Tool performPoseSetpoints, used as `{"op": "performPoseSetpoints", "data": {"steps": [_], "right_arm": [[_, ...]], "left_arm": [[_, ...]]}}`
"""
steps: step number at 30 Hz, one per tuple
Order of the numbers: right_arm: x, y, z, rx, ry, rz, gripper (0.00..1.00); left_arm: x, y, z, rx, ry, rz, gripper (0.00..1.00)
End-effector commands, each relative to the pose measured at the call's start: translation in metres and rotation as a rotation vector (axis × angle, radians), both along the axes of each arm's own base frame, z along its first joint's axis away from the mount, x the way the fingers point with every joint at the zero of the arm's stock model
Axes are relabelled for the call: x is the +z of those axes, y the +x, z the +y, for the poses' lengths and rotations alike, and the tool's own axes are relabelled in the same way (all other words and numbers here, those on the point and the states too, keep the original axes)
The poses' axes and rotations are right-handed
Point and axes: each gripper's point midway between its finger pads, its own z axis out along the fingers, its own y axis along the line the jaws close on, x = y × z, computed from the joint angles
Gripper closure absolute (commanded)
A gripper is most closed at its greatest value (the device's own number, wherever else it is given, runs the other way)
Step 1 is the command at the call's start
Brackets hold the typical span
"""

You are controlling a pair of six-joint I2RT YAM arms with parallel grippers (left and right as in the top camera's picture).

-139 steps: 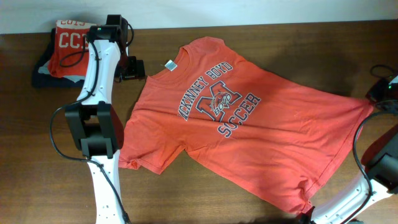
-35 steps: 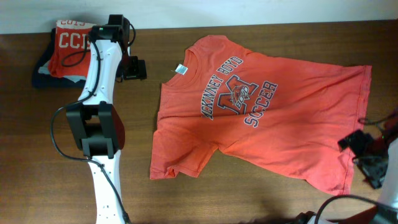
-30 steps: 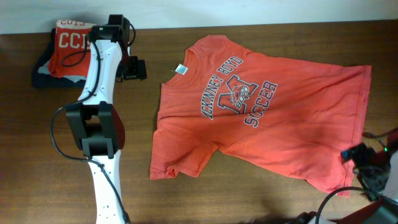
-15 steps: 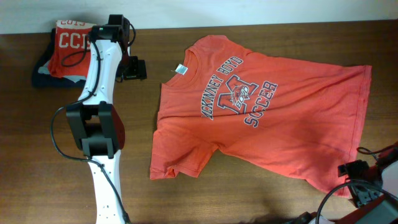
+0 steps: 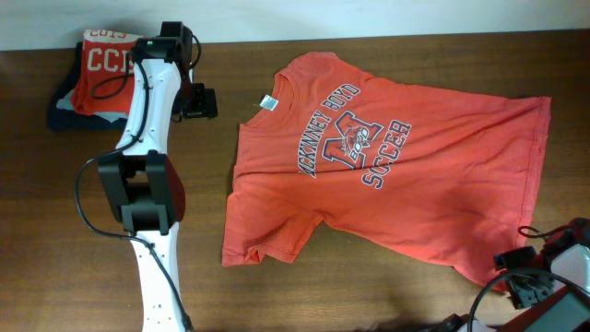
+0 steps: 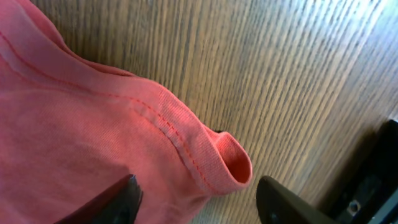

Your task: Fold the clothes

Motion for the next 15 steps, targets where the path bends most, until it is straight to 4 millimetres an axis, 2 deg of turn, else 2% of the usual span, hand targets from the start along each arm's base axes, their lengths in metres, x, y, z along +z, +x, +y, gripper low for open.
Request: {"op": "performPoseSetpoints", "data": {"steps": [1,3,7,10,12,15], "right_arm": [[-0.001,-0.004,-0.004,-0.027,-0.017,0.014,0.6],[-0.001,-0.003,-0.004,-0.027,-0.02,0.013,0.67],[-0.003,-0.004,-0.003,-0.028,-0.014,0.016,0.67],[-0.006,-0.006,0.0,-0.034,0.002,0.025,0.53],[-0.009,-0.007,0.002,-0.048,0.014,0.034,0.48],[-0.014,-0.008,0.003,-0.057,0.022,0.04,0.48]], "left_arm": [[0.005,0.003,-0.002,-0.005,0.0,-0.016,0.01],[0.005,0.003,-0.002,-0.005,0.0,-0.016,0.01],[0.005,0.003,-0.002,-0.005,0.0,-0.016,0.01],[0.005,0.003,-0.002,-0.005,0.0,-0.016,0.01],[0.005,0.003,-0.002,-0.005,0.0,-0.016,0.01],[0.005,0.003,-0.002,-0.005,0.0,-0.016,0.01]]}}
